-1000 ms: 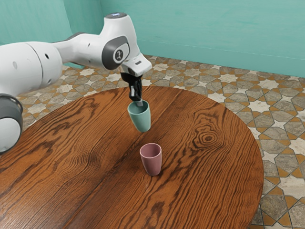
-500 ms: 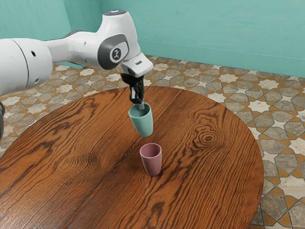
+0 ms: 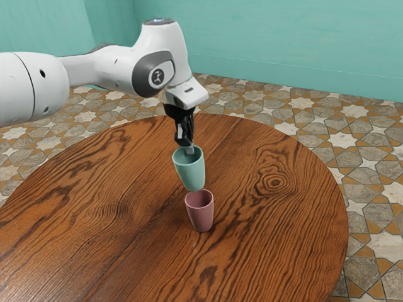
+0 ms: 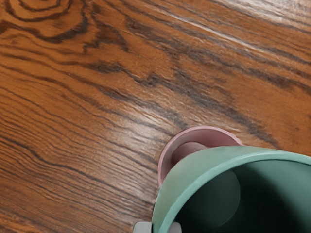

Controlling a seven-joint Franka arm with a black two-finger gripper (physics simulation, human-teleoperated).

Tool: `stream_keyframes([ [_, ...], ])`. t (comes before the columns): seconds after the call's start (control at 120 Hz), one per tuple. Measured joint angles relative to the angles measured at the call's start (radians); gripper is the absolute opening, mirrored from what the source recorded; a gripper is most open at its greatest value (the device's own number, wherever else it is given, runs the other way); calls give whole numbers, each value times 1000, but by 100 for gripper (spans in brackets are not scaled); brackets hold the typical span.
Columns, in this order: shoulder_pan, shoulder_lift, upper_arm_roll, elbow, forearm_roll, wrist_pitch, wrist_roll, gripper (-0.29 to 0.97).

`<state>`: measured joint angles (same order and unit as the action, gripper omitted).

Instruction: Place the left cup onto the right cup

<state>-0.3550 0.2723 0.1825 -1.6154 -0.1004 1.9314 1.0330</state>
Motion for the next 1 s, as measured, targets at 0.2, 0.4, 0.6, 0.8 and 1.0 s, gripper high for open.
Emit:
stream_keyframes([
  [0.2,-9,-9,0,-16,-1,-8,-18,-11],
  [0.4,-9,-10,0,-34,0,-20,-35,-11],
  [0.6,-9,-2,0,-40,1,-25,-47,-11],
  [0.8,-17,0,0,-40,7,-31,-56,-11],
  [1.0,-16,0,1,-40,14,-41,-64,-11],
])
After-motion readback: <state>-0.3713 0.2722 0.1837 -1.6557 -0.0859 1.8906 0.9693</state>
